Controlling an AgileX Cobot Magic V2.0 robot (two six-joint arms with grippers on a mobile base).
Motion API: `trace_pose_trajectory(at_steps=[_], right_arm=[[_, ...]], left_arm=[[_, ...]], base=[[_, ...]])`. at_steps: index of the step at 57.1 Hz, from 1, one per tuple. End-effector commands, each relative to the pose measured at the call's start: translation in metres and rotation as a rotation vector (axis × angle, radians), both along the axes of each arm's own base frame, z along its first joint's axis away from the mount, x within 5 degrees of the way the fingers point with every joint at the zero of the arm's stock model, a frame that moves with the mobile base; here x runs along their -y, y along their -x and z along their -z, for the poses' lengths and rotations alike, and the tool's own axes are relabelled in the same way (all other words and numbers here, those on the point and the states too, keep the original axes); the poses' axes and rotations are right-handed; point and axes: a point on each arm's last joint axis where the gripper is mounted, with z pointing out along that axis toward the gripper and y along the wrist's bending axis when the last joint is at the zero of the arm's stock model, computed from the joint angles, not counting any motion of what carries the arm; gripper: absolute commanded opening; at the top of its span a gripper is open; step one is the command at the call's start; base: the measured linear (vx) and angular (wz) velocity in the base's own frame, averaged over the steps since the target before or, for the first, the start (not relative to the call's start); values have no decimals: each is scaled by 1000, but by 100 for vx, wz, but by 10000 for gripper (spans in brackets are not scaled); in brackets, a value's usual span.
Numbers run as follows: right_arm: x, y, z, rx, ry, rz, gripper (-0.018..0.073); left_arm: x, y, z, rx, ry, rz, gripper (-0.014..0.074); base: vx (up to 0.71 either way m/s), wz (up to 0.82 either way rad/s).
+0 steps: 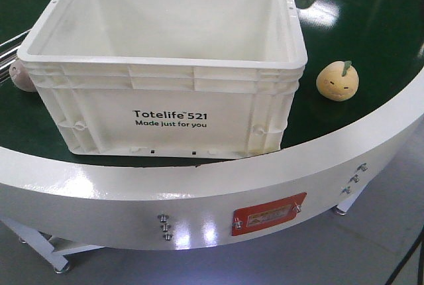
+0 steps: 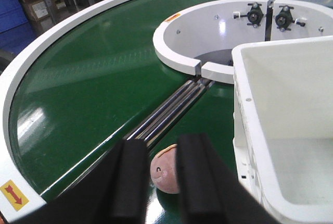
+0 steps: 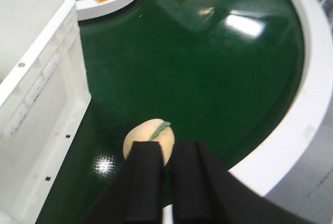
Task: Place moving items into box and shelve
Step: 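Lower the right gripper onto the yellow-orange plush toy and grasp it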
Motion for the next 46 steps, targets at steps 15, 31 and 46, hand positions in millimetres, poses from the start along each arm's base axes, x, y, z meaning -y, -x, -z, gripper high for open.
trace_pose_trajectory(at_steps=[15, 31, 46], right_arm=[[3, -58, 22, 60, -67, 49, 520], [5, -99, 72, -52, -70, 64, 519], [7, -134, 100, -103, -68, 68, 519]], left_arm=[[1, -37, 8, -94, -11, 2, 454], [1, -53, 2, -102, -9, -4, 452], [-1, -48, -18, -82, -12, -23, 452]], base=[[0, 0], [0, 0], [0, 0]])
